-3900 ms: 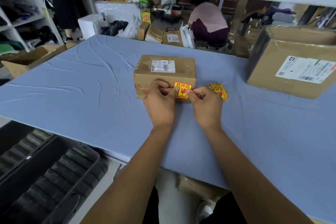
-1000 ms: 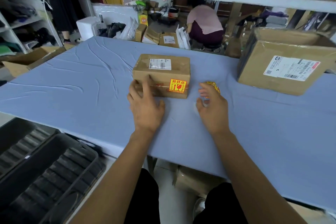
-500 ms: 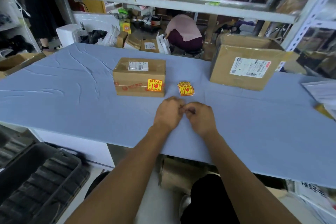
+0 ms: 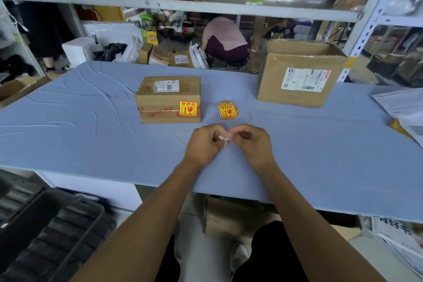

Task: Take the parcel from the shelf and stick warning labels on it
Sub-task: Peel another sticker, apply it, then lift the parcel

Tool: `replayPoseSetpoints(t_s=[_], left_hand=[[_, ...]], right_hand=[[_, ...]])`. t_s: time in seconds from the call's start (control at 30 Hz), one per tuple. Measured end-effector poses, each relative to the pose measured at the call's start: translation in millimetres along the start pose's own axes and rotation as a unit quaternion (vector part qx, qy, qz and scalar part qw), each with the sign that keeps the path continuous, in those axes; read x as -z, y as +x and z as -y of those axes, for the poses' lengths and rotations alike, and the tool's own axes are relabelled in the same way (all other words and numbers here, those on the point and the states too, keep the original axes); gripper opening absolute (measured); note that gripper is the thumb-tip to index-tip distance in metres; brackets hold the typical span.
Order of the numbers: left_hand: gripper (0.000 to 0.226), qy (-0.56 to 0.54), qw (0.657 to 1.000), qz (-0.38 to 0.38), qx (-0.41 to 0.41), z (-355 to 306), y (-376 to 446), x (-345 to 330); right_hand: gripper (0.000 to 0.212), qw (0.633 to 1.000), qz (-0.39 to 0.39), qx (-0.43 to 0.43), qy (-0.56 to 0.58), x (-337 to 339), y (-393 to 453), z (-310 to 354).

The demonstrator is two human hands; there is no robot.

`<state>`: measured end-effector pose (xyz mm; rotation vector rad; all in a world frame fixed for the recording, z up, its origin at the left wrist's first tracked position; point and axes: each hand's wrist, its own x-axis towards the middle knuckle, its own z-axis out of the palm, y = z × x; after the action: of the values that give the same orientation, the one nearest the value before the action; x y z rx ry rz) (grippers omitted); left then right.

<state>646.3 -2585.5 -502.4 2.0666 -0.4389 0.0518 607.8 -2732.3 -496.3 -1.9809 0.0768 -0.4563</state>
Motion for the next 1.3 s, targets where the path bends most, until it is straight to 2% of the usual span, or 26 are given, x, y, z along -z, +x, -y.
replayPoseSetpoints(t_s=[0.13,0.23,0.37,0.53,0.67,0.8,0.9,1.0,1.1,1.2,1.3], left_hand=[[0.012,-0.037,0.997,-0.049,0.042,-1,1,4],[0.008,-0.059,0.996,-0.043,0.05,-2,1,4],[0.007,-0.04,0.999,-0.033,-0.005,-3,2,3],[0.016,-0.061,0.998,0.019,-0.025,3,1,3],[0.008,-0.059,0.998,-0.015,0.003,7,3,2],[0.002,-0.056,0.997,-0.061,-0.005,6,6,4],[0.004,-0.043,0.998,-0.044,-0.016,8,6,4],[0.009,-0.028,0.999,-0.008,-0.024,9,6,4],[0.009,-0.033,0.999,0.012,-0.022,7,4,4],[0.01,-0.019,1.0,0.0,-0.009,5,2,2],[0.021,0.029,1.0,0.002,0.007,-1,1,2]], right_hand=[[0.015,0.994,0.068,0.047,-0.071,-7,-4,2],[0.011,0.99,0.059,0.058,-0.116,-9,-4,2],[0.025,0.994,0.007,0.02,-0.108,-8,-3,0],[0.012,0.995,-0.03,-0.012,-0.099,-7,1,0],[0.01,0.995,0.019,0.002,-0.097,-5,1,-1],[0.011,0.997,0.064,0.001,-0.033,0,-1,-3],[0.004,0.998,0.053,0.003,-0.028,-2,-1,-3],[0.014,0.999,0.024,-0.014,-0.022,-5,0,-5],[0.006,1.0,0.009,-0.017,-0.019,-4,-1,-5],[0.008,0.999,0.03,-0.008,-0.039,-4,-1,-6],[0.018,0.993,0.066,0.033,-0.094,-4,1,-6]])
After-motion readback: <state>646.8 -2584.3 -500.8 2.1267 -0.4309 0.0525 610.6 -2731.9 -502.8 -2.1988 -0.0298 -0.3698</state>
